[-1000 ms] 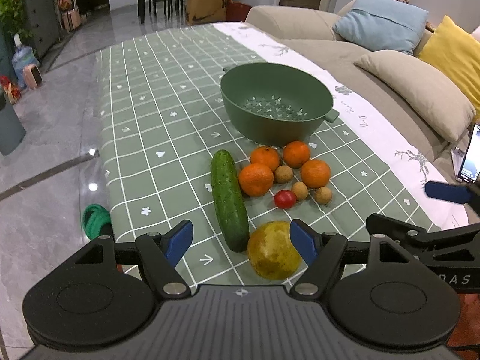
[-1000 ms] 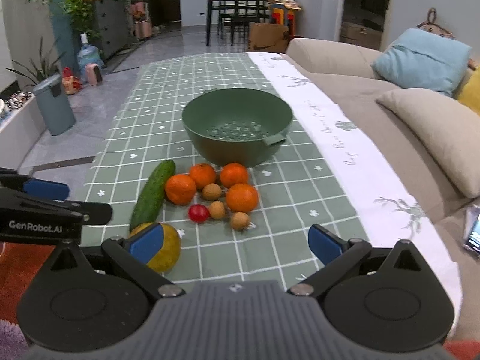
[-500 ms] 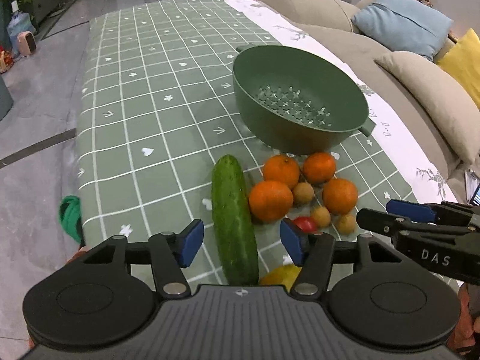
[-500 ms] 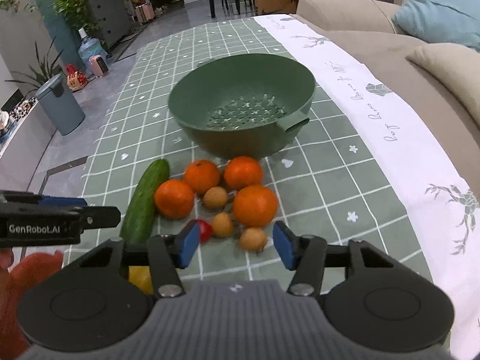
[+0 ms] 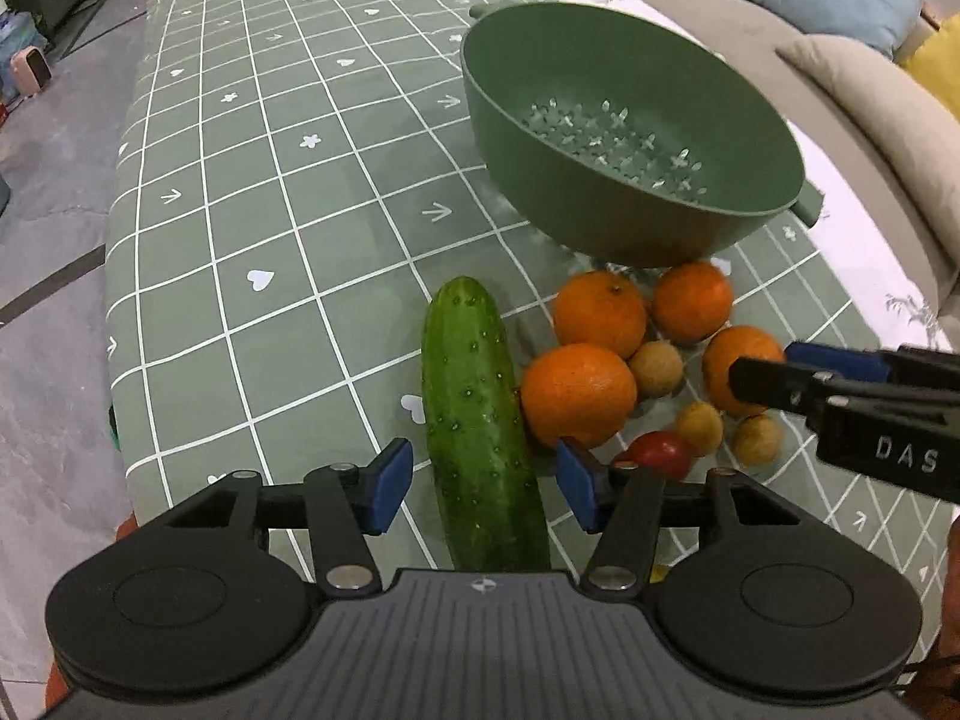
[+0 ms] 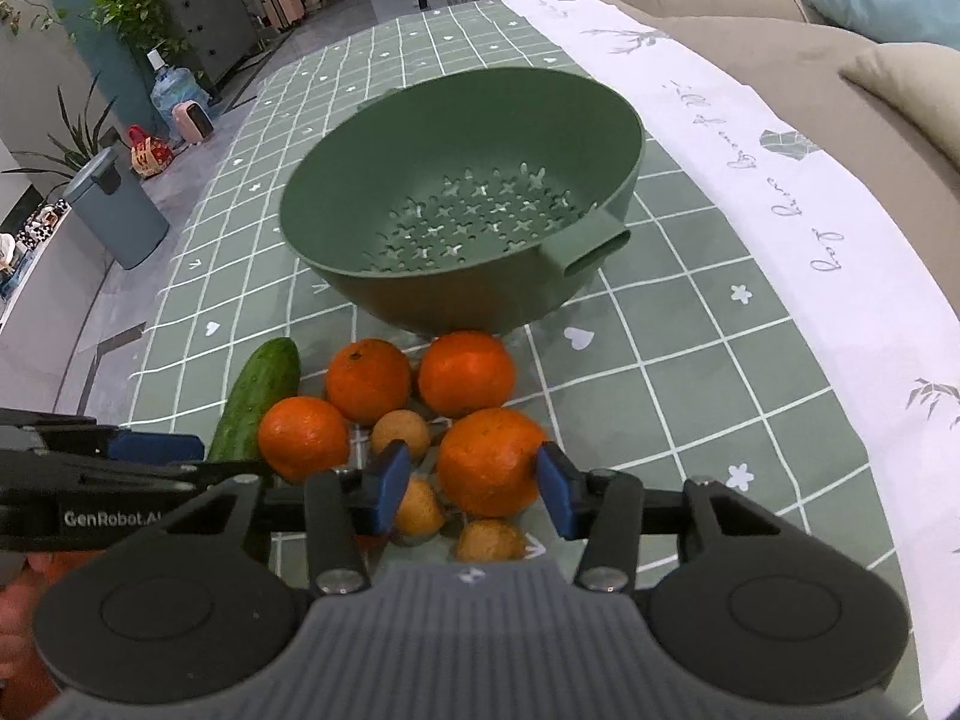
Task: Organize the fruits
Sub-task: 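Grasp the cucumber with the left tool while the right tool grasps a tangerine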
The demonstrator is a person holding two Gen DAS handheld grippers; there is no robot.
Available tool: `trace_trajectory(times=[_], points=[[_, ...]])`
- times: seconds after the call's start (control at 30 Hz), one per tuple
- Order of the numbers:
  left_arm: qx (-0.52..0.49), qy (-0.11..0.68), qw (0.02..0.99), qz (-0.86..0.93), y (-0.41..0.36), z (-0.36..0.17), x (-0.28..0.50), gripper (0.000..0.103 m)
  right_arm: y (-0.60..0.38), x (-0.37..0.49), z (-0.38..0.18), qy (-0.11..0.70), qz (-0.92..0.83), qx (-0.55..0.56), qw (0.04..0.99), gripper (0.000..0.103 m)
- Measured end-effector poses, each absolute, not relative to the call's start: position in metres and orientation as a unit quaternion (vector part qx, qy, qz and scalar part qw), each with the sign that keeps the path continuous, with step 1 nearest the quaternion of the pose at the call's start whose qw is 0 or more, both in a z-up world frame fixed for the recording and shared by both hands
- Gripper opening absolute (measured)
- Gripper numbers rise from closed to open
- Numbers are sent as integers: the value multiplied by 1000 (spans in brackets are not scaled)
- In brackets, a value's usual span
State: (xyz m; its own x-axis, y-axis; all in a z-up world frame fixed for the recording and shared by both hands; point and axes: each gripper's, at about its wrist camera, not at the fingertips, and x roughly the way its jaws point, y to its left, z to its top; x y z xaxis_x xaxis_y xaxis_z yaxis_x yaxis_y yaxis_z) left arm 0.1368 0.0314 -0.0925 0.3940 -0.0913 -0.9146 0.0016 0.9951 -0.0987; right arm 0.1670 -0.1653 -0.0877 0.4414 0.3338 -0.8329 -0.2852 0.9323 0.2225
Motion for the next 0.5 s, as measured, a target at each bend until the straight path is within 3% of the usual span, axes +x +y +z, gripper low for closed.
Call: trace_trajectory(times=[0.4,0.5], points=[[-16,560,828,-22,33,-89,138,60,-170,175,-98,508,166,15,845,46],[-4,559,829,-17,30,-89,141,65,-169,174,-102,513,168,14,842,45]])
